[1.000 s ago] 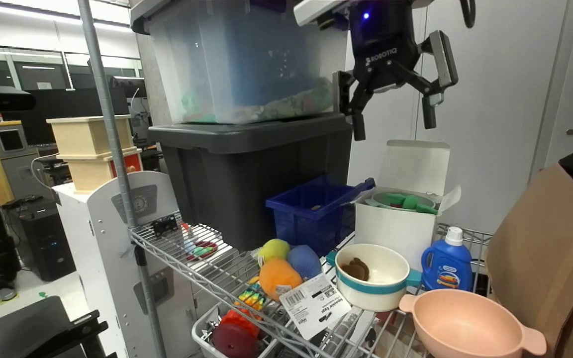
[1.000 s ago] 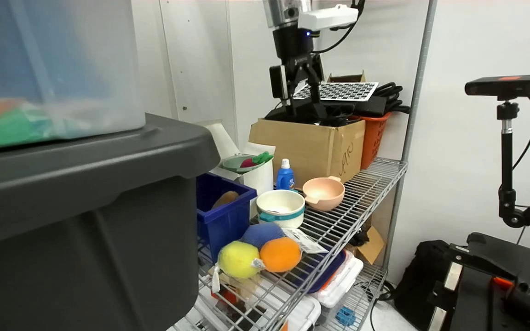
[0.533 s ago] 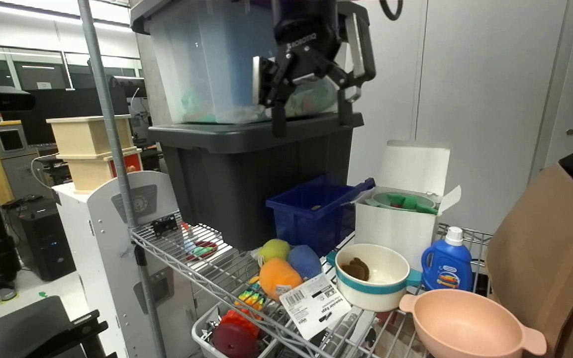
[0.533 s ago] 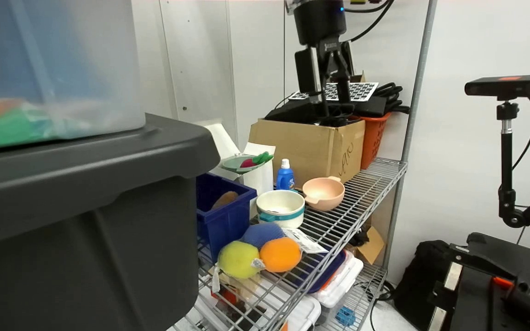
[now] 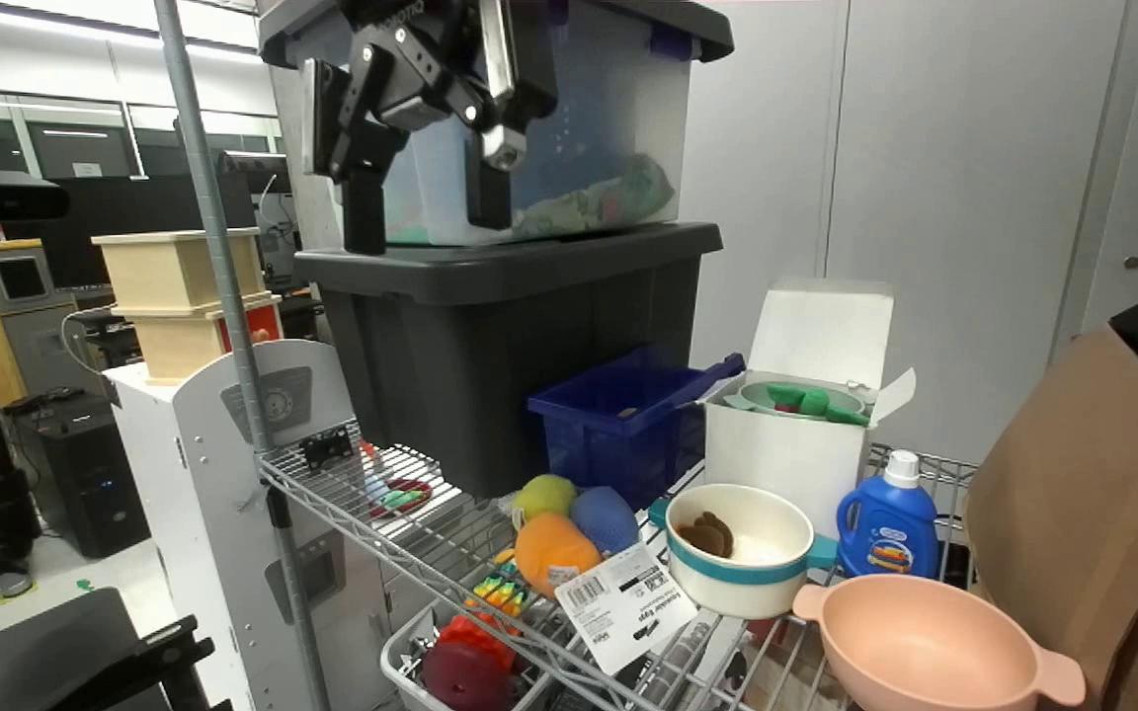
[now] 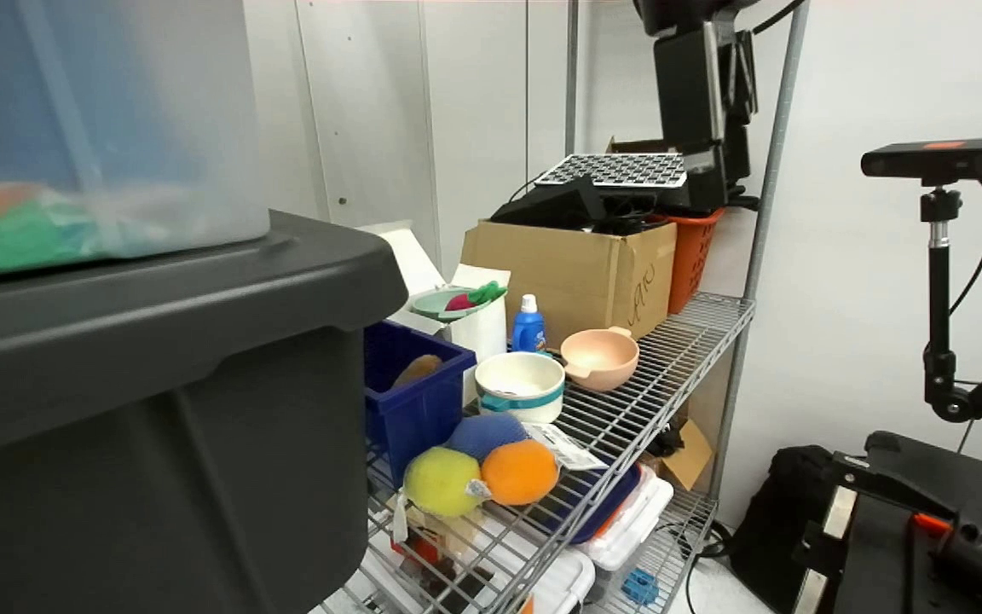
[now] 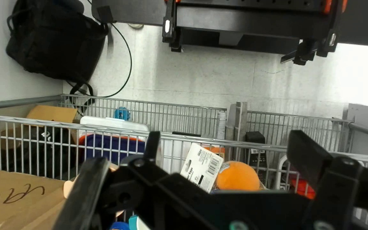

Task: Put the purple toy inside the white box.

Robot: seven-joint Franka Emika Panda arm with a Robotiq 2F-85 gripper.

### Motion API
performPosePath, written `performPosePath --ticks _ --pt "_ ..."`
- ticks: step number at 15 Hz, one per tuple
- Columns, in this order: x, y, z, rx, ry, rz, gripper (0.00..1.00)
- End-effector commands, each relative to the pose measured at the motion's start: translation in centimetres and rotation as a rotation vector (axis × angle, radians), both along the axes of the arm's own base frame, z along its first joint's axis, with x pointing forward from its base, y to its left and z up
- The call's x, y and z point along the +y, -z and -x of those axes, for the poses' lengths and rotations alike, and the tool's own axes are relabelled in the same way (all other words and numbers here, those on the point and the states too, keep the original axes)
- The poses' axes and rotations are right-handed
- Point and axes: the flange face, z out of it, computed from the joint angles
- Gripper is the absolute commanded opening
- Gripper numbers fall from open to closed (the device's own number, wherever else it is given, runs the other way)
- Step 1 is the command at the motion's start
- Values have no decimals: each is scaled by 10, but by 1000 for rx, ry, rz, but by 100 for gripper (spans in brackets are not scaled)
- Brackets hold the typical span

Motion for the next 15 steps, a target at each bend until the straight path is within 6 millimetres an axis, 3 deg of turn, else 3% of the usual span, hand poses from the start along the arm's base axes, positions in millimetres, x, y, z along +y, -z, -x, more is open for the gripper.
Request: performPosePath --ticks 1,7,10,11,15 --pt "5 -24 39 -49 -13 -17 100" --pt "2 -69 84 -122 -44 -40 100" --pt "1 -81 93 -154 -64 -36 100" --pt "2 -73 81 -146 -43 -17 100" --pt "1 -79 89 -159 -54 -18 100"
